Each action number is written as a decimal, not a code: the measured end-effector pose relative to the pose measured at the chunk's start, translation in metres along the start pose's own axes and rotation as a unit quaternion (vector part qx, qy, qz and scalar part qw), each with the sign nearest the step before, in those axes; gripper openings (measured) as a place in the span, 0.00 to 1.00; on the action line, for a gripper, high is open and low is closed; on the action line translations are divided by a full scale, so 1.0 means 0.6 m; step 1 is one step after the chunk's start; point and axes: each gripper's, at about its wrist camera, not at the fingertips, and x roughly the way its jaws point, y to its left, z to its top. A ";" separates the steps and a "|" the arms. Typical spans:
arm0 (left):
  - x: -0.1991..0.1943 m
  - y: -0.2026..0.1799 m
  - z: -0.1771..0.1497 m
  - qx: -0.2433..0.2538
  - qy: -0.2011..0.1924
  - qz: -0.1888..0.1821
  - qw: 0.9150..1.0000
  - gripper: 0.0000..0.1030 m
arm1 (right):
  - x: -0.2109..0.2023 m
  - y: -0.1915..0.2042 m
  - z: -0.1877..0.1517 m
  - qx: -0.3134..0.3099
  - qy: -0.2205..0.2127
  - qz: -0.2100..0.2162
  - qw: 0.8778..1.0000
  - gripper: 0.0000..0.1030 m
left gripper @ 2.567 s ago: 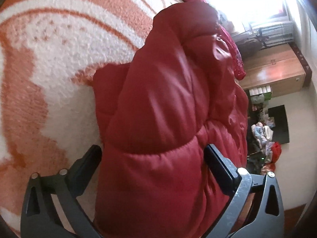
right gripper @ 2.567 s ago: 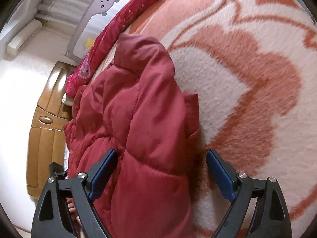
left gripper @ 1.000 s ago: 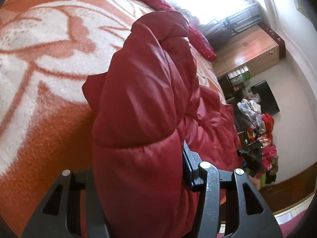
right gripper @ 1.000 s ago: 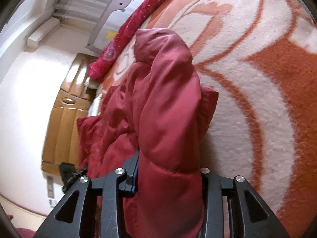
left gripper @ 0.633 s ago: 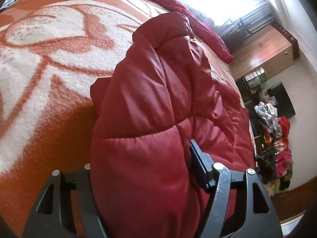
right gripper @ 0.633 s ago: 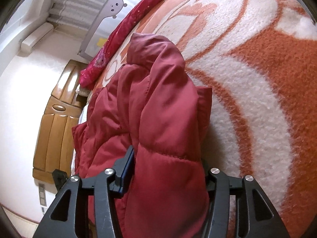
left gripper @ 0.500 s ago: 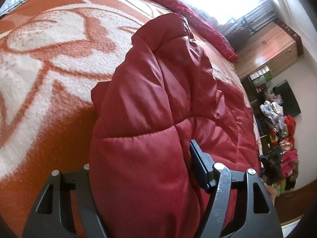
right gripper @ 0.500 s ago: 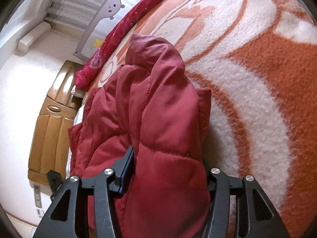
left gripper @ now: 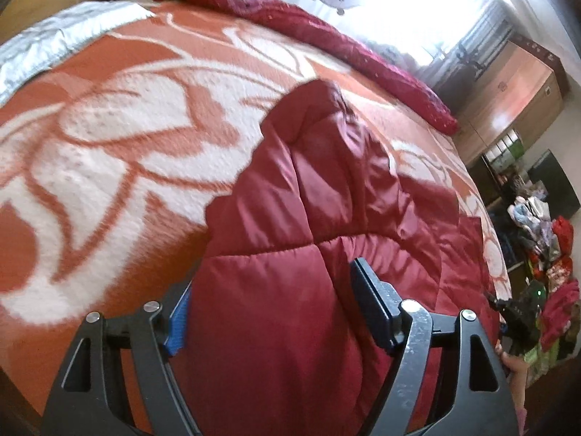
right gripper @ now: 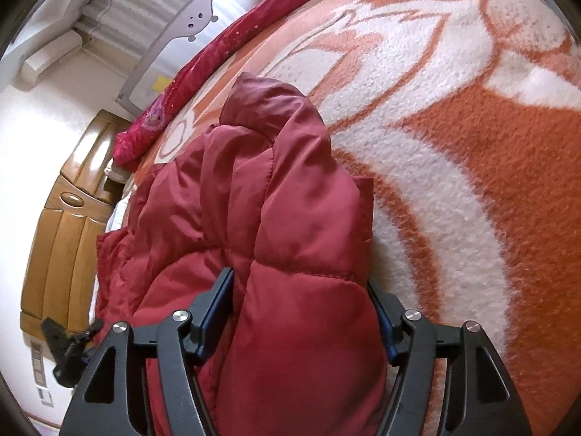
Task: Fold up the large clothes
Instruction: 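Fold the held hem end over toward the collar with both grippers, then open both grippers to release the hem onto the jacket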
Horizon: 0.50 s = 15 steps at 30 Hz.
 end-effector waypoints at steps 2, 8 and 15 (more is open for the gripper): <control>-0.017 0.004 0.006 -0.002 -0.021 0.030 0.999 0.76 | -0.002 0.003 -0.002 -0.002 -0.005 -0.012 1.000 0.69; -0.068 0.002 0.013 0.003 -0.047 0.009 0.999 0.76 | -0.008 0.010 -0.002 -0.014 -0.019 -0.040 0.999 0.75; -0.063 -0.066 -0.009 0.051 -0.027 -0.024 0.998 0.76 | -0.019 0.018 -0.006 -0.018 -0.033 -0.057 0.998 0.76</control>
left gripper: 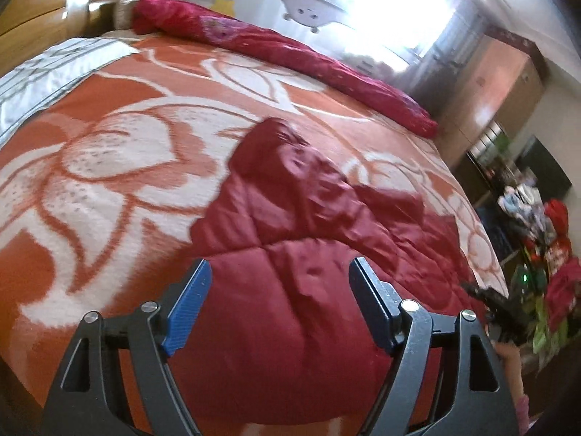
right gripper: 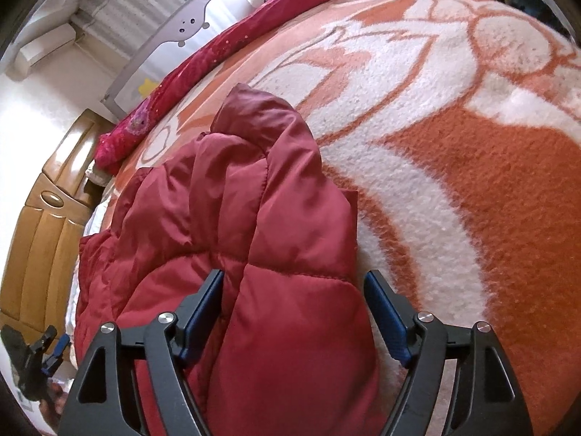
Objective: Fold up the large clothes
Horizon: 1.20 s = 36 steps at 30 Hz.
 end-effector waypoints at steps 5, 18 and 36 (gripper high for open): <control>0.006 -0.030 -0.009 0.015 0.017 -0.004 1.000 0.76 | -0.019 0.010 0.001 -0.013 -0.014 -0.020 1.000 0.77; 0.006 -0.073 -0.044 0.047 0.043 -0.019 0.998 0.76 | -0.115 0.106 -0.014 -0.109 -0.126 -0.079 0.983 0.78; 0.122 -0.107 -0.038 0.088 0.103 0.010 0.991 0.82 | 0.060 0.207 -0.040 -0.224 0.015 -0.065 0.972 0.78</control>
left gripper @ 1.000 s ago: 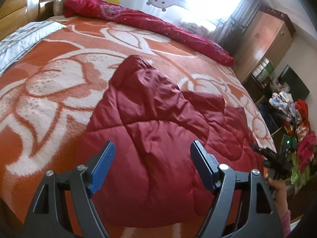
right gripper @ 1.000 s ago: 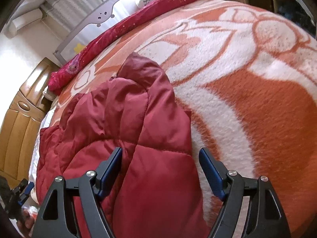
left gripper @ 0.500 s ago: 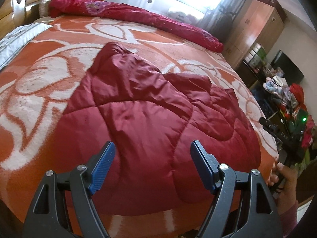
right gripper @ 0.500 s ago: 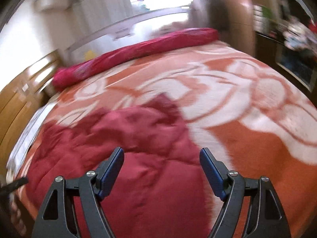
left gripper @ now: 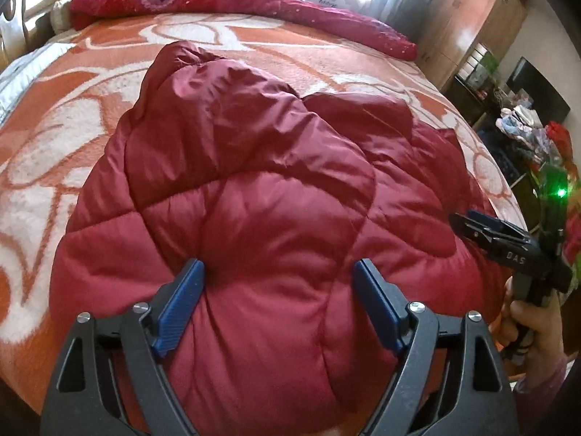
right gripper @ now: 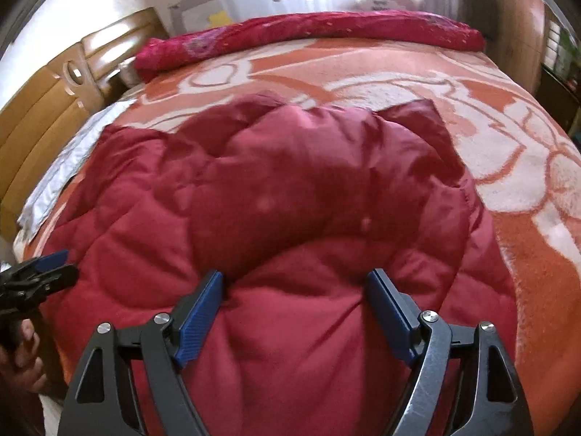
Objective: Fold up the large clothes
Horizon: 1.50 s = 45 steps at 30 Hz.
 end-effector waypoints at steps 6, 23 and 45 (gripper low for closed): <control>0.035 -0.002 0.030 0.002 0.012 0.010 1.000 0.82 | 0.030 -0.025 0.020 0.022 0.012 -0.007 1.000 0.78; 0.066 0.001 0.054 -0.009 0.024 0.016 1.000 0.83 | 0.054 -0.060 0.031 0.064 0.002 -0.007 0.998 0.79; -0.030 -0.047 -0.005 0.027 0.013 0.115 0.993 0.83 | 0.013 -0.060 0.023 0.073 -0.028 -0.003 0.997 0.78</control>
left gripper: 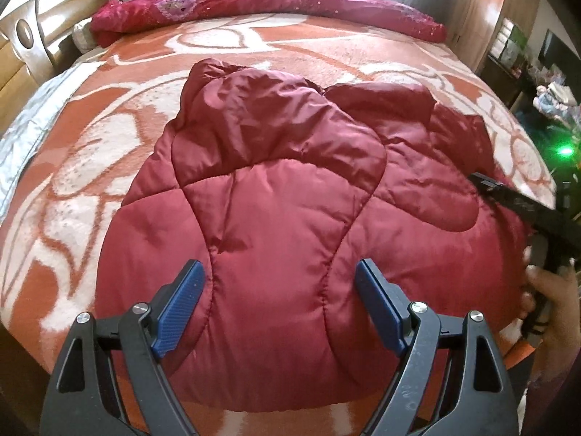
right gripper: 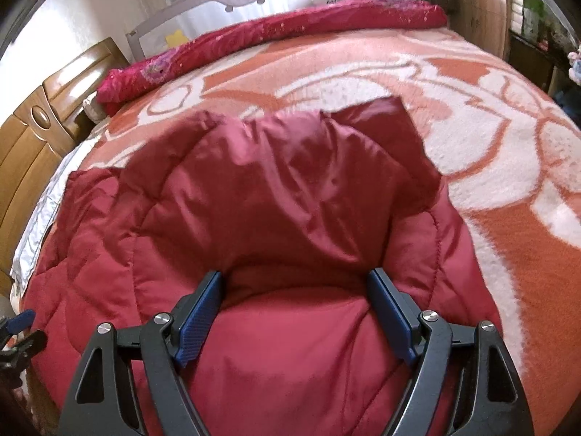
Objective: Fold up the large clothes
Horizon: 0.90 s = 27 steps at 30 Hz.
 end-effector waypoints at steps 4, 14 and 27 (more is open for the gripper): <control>-0.002 -0.001 -0.004 -0.002 -0.003 0.004 1.000 0.83 | -0.064 0.016 -0.029 -0.006 -0.027 0.018 0.999 0.79; -0.001 -0.013 -0.017 0.013 -0.014 0.020 1.000 0.83 | -0.111 0.070 -0.108 -0.081 -0.009 0.023 0.996 0.80; -0.037 -0.034 -0.035 0.016 -0.028 -0.060 0.998 0.83 | -0.071 0.028 -0.117 -0.056 0.005 0.001 0.998 0.81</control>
